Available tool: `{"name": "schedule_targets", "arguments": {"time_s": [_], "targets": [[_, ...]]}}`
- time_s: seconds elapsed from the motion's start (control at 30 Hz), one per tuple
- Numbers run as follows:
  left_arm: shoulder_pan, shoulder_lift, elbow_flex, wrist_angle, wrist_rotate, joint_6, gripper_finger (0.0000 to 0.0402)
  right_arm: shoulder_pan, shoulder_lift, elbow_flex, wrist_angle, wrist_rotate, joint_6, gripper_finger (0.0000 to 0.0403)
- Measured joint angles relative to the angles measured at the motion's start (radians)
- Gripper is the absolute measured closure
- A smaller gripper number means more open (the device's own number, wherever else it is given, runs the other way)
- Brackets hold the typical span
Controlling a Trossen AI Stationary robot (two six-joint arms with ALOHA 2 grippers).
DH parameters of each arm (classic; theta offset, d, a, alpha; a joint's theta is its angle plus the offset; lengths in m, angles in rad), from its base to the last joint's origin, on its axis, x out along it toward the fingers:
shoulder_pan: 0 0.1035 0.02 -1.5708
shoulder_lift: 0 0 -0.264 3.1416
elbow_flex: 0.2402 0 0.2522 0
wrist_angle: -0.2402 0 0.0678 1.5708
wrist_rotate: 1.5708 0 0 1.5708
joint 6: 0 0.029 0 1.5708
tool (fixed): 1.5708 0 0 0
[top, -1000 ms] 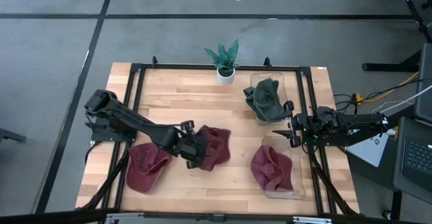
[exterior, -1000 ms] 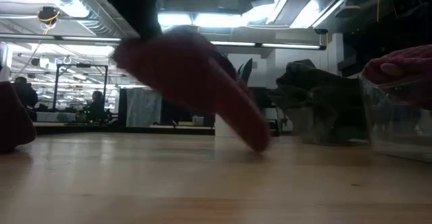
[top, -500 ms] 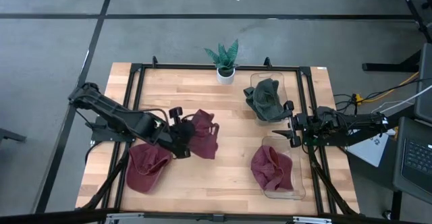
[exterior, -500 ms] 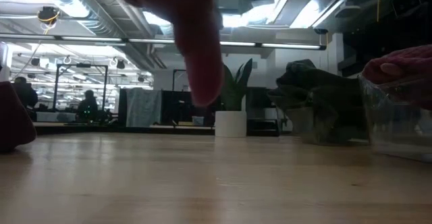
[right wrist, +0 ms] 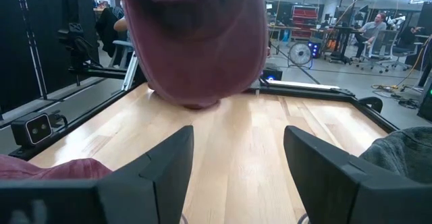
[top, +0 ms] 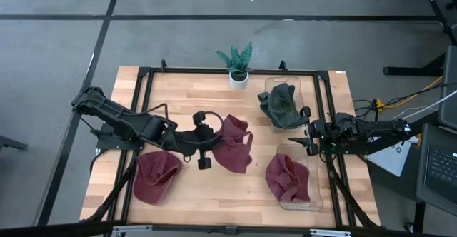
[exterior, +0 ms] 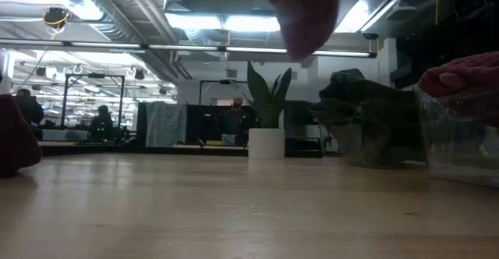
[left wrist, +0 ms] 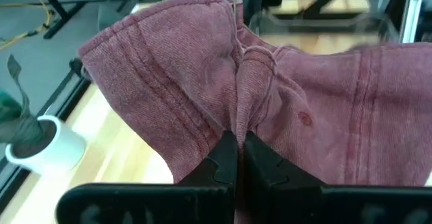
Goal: Pick & Place hat
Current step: Put the top red cap into the bottom transparent bin
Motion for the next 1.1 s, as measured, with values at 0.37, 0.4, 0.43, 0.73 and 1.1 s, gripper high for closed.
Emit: {"name": "schedule_targets", "arguments": {"time_s": [0.37,0.4,0.43,0.73,1.1], "targets": [[0.049,0.001,0.0,0.202,0.018,0.0,0.0398,0.0,0.0,0.0,0.0,0.0,0.0,0.0174],[0.055,0.001,0.0,0.223,0.018,0.0,0.0398,0.0,0.0,0.0,0.0,0.0,0.0,0.0174],[0.062,0.001,0.0,0.244,0.018,0.0,0.0398,0.0,0.0,0.0,0.0,0.0,0.0,0.0174],[0.111,0.043,0.001,0.412,0.027,-0.019,0.0398,0.0,0.0,0.0,0.0,0.0,0.0,0.0174],[0.122,0.22,0.002,0.725,0.127,-0.051,0.0398,0.0,0.0,0.0,0.0,0.0,0.0,0.0174]]}}
